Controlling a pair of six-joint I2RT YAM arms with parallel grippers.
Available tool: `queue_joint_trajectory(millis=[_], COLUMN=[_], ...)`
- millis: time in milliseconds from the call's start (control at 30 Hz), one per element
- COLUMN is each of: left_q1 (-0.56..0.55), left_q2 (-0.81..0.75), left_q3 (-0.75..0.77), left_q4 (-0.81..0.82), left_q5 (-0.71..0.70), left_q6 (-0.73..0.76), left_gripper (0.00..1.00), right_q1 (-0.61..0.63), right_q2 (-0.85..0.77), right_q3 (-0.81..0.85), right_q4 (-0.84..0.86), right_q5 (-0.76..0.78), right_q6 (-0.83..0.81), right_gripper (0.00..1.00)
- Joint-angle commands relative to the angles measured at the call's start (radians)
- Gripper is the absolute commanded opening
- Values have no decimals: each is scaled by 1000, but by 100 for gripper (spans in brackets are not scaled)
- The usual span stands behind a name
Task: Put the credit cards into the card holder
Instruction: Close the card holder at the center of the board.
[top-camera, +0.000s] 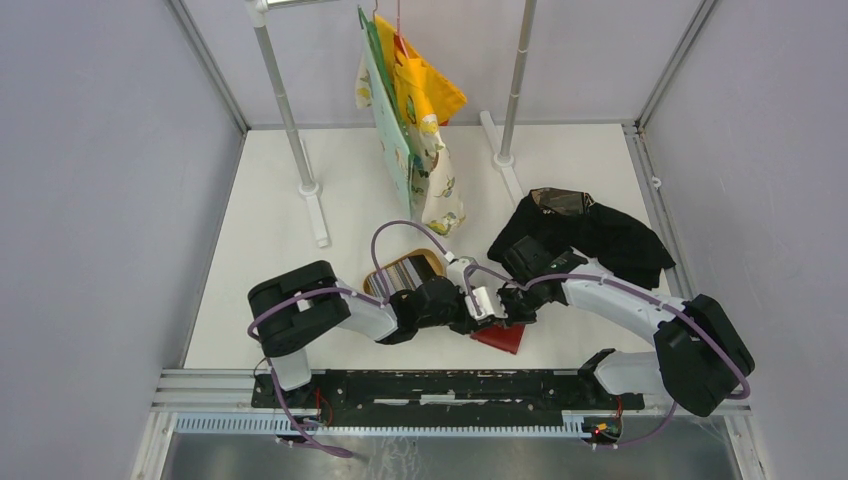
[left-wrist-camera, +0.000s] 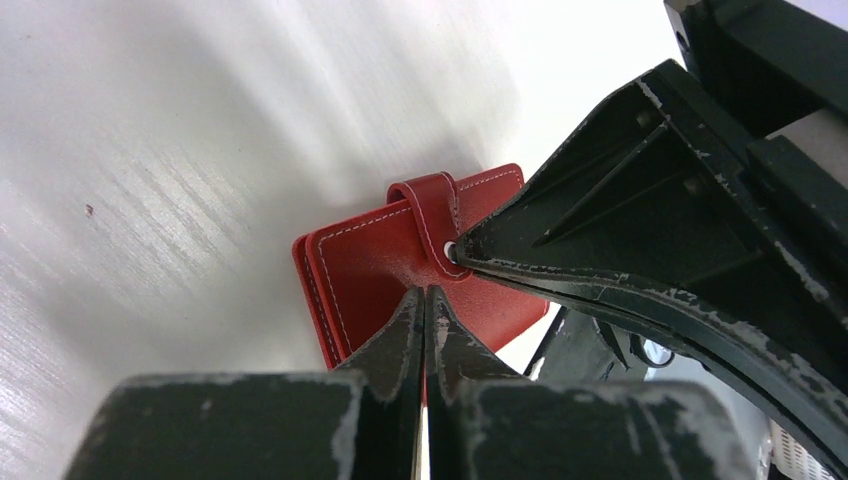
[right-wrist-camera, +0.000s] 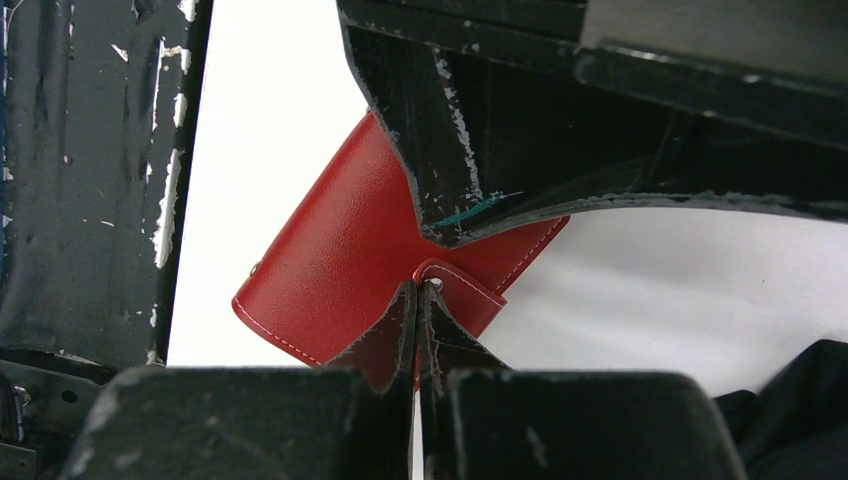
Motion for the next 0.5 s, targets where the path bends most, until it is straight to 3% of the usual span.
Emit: queue_joint_trajectory(millis=[0, 467], left_q1=[12, 21], left_q2=[-2, 35], left_q3=[-16, -22], left_q4=[72, 129], left_q5=[32, 57], left_q6=[-47, -73], left_gripper=[2, 2], right_q1=[39, 109], right_q2=[44, 71], right_q3=[-41, -48], right_q4=[-33, -12], right_q5=[47, 108], right_q6=[-2, 22], right_gripper=[0, 0])
